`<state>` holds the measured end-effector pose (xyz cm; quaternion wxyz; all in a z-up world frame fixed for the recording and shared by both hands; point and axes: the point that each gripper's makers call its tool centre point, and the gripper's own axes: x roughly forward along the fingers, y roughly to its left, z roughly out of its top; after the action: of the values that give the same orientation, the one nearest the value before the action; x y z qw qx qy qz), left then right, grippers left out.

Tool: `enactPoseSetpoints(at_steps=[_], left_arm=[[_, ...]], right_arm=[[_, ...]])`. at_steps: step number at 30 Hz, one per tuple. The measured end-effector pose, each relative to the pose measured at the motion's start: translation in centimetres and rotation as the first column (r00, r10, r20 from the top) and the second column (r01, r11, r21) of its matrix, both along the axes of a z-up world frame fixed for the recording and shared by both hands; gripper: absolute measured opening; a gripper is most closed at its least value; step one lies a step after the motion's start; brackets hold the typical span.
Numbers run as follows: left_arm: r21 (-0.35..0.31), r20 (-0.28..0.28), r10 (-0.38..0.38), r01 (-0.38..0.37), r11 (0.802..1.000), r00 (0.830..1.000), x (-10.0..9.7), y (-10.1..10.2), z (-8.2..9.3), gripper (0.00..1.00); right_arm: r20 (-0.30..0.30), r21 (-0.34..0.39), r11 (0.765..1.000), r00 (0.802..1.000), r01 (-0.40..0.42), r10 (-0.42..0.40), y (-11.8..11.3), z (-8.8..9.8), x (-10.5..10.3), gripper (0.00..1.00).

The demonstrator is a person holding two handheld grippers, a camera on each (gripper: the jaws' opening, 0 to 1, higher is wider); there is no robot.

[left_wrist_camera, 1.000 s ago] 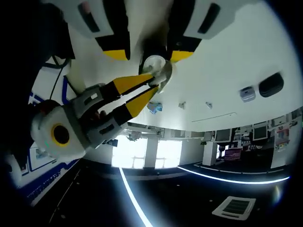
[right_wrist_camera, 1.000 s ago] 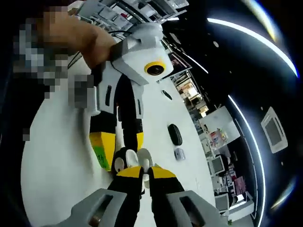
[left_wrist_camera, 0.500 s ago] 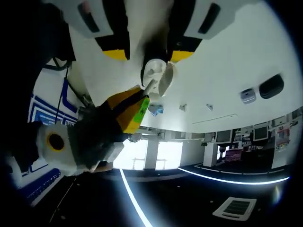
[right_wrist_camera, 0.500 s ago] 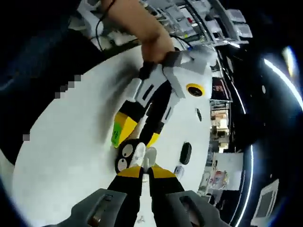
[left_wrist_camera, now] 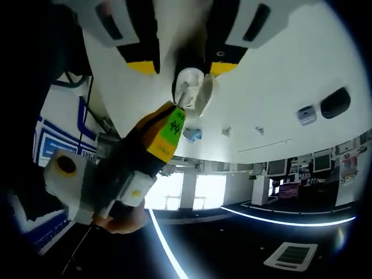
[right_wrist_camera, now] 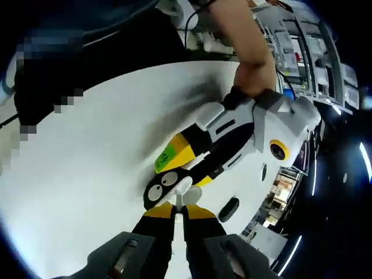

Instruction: Pick up the earbuds from the table and place the earbuds into the earbud case

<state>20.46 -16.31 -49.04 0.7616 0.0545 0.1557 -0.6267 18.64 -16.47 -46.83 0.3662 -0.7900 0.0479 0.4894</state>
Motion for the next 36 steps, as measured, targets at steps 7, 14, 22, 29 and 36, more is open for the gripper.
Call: enactPoseSetpoints(at_steps=[7, 14, 22, 29, 36], left_arm=[[0.000, -0.002, -0.002, 0.002, 1.000, 1.000, 0.0, -0.1, -0.2, 0.33], [0.003, 0.000, -0.005, 0.005, 1.000, 1.000, -0.1, -0.2, -0.3, 0.33], [0.004, -0.001, -0.011, 0.011, 1.000, 1.000, -0.2, -0.2, -0.4, 0.33], [0.007, 0.002, -0.013, 0.013, 1.000, 1.000, -0.2, -0.3, -0.4, 0.33], [0.010, 0.000, -0.016, 0.016, 1.000, 1.000, -0.2, -0.3, -0.5, 0.33]], right_arm=[[0.009, -0.101, 0.991, 0.996, -0.082, 0.083, -0.2, -0.3, 0.1, 0.06], [-0.008, -0.231, 0.953, 0.980, -0.193, 0.197, 0.1, -0.6, 0.1, 0.06], [-0.013, -0.343, 0.898, 0.957, -0.277, 0.290, 0.0, -0.9, -0.1, 0.06], [0.002, -0.364, 0.889, 0.954, -0.279, 0.300, 0.0, -0.9, 0.2, 0.06], [0.044, -0.329, 0.911, 0.960, -0.249, 0.278, 0.0, -0.6, 0.7, 0.09]])
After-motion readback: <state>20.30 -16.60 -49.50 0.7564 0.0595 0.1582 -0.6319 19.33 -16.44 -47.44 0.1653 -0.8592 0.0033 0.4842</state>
